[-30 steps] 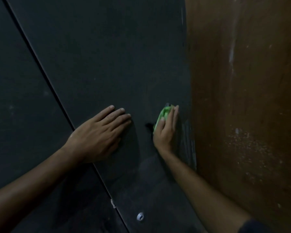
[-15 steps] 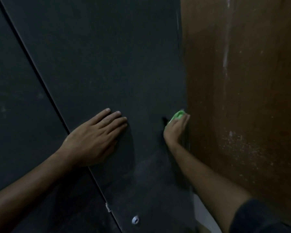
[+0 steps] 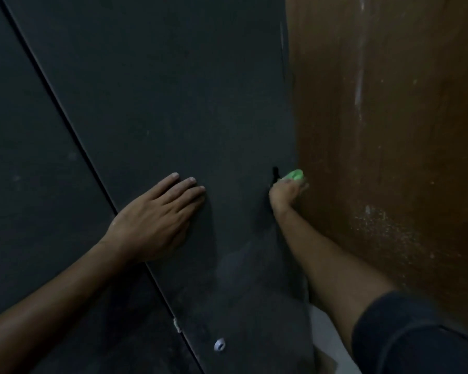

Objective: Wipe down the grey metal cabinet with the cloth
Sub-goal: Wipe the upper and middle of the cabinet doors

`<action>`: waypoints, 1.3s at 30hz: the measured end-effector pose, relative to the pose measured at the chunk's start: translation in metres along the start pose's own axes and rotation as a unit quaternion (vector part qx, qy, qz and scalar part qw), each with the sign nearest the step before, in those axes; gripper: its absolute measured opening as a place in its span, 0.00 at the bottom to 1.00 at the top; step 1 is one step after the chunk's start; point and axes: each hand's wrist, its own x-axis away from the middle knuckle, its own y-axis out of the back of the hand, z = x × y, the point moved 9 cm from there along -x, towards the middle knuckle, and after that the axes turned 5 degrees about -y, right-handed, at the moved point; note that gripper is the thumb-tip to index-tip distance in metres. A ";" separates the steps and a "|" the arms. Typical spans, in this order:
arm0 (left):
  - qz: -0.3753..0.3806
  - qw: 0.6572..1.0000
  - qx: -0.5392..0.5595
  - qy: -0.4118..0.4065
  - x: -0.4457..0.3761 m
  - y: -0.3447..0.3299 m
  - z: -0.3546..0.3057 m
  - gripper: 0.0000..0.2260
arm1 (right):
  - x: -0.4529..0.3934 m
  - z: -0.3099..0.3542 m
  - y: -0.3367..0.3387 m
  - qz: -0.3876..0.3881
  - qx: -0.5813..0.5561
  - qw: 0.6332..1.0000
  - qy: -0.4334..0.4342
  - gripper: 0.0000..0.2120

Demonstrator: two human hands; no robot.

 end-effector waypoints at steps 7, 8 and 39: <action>-0.013 0.999 0.010 0.030 0.000 0.002 0.003 0.29 | 0.030 -0.058 0.004 0.028 0.045 0.990 0.130 0.25; -0.015 0.999 0.011 0.034 0.000 0.003 0.004 0.29 | 0.007 -0.063 0.008 0.016 0.039 0.998 0.039 0.25; -0.074 0.958 0.031 0.274 0.002 -0.013 -0.027 0.26 | 0.041 0.011 0.011 0.247 0.137 0.764 0.580 0.25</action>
